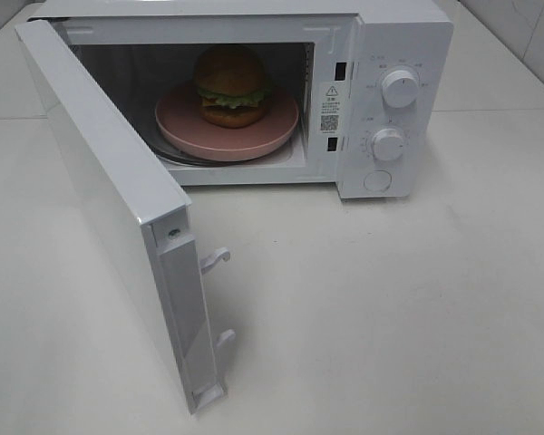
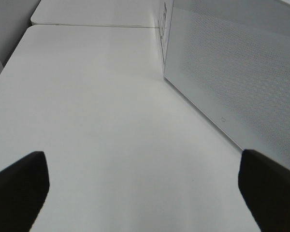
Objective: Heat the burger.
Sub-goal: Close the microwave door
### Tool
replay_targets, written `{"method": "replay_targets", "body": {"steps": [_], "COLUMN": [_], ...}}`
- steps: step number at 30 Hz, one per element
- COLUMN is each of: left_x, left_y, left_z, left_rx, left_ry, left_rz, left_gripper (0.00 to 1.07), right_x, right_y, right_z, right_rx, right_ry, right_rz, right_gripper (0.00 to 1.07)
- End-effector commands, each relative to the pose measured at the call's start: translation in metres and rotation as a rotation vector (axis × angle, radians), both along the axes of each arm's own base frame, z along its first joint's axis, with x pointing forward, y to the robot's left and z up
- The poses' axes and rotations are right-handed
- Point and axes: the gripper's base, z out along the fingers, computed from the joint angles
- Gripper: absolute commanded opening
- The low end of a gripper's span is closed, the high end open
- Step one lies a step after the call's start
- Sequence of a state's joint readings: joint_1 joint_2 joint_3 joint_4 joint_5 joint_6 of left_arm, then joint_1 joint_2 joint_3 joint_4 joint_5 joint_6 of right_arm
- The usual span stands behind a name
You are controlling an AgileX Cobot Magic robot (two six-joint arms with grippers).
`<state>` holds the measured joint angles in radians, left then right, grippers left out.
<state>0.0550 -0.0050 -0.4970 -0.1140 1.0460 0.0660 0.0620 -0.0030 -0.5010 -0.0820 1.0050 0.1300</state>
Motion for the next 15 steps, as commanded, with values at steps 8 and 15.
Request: {"method": "replay_targets", "body": {"steps": [8, 15], "left_x": [-0.0027, -0.0027], "left_y": [-0.0002, -0.0002], "left_z": [0.0001, 0.0001], "left_rx": [-0.003, -0.003], "left_ry": [-0.028, -0.028], "left_rz": [0.002, 0.002], "left_gripper": [1.0, 1.0], "right_x": [-0.0043, -0.0043], "right_y": [0.0003, 0.0003], "right_z": [-0.0005, -0.0005], "right_rx": [-0.006, -0.006], "right_ry": [-0.029, -0.029], "right_rz": [0.002, 0.002], "right_gripper": [0.76, 0.76]}}
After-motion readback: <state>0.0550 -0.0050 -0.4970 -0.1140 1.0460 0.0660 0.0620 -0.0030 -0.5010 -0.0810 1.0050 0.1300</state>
